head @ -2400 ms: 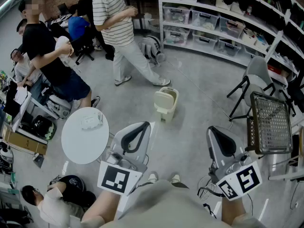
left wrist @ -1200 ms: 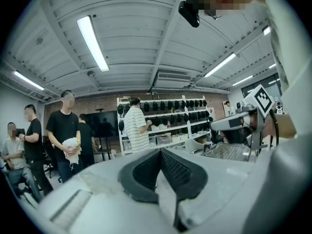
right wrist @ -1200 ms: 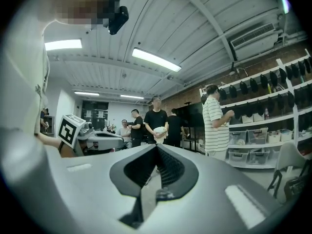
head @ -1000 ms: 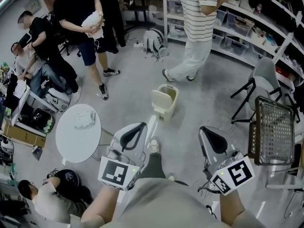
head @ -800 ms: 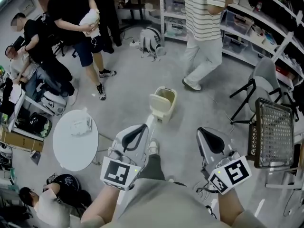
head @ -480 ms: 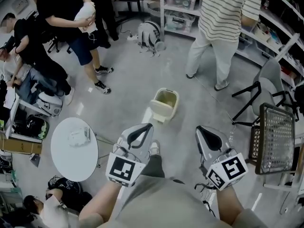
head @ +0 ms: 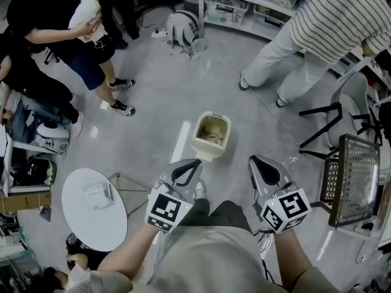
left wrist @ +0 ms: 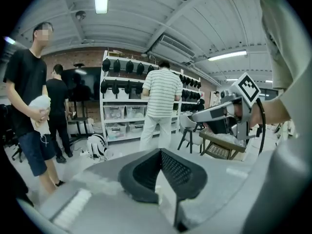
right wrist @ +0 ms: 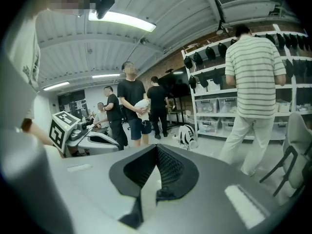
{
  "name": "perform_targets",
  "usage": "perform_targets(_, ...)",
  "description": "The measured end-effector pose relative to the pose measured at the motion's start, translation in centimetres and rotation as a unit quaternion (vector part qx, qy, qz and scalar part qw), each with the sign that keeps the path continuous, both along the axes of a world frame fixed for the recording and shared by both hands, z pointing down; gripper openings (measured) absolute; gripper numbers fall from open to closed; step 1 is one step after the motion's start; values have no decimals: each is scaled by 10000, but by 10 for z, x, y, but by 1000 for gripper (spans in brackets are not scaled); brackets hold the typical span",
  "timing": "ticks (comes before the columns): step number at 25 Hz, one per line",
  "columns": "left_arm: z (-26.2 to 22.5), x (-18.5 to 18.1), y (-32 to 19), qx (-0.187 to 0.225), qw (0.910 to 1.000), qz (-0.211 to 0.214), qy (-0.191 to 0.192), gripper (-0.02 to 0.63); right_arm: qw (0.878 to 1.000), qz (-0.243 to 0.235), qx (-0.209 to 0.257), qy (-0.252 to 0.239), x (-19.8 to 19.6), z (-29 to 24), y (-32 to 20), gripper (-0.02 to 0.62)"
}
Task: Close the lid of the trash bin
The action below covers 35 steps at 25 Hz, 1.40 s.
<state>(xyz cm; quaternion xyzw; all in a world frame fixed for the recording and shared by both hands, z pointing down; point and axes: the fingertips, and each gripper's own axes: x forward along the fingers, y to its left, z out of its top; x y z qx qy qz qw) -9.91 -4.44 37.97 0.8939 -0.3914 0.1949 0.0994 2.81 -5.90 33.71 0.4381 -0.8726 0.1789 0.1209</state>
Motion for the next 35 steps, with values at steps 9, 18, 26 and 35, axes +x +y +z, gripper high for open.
perform_targets(9, 108, 2, -43, -862, 9957, -261, -197, 3, 9983, -134, -561, 63, 5, 95, -62, 3)
perform_targets(18, 230, -4, -69, -1544, 9843, -786, -345, 3, 9932, -699, -927, 111, -8, 191, -99, 3)
perform_targets(26, 328, 3, -77, -2176, 9712, -891, -395, 3, 9911, -736, -1097, 144, -7, 256, -120, 3)
perform_targets(35, 355, 14, -144, -1816, 9790, -861, -342, 3, 9919, -322, -1217, 160, 20, 295, -156, 3)
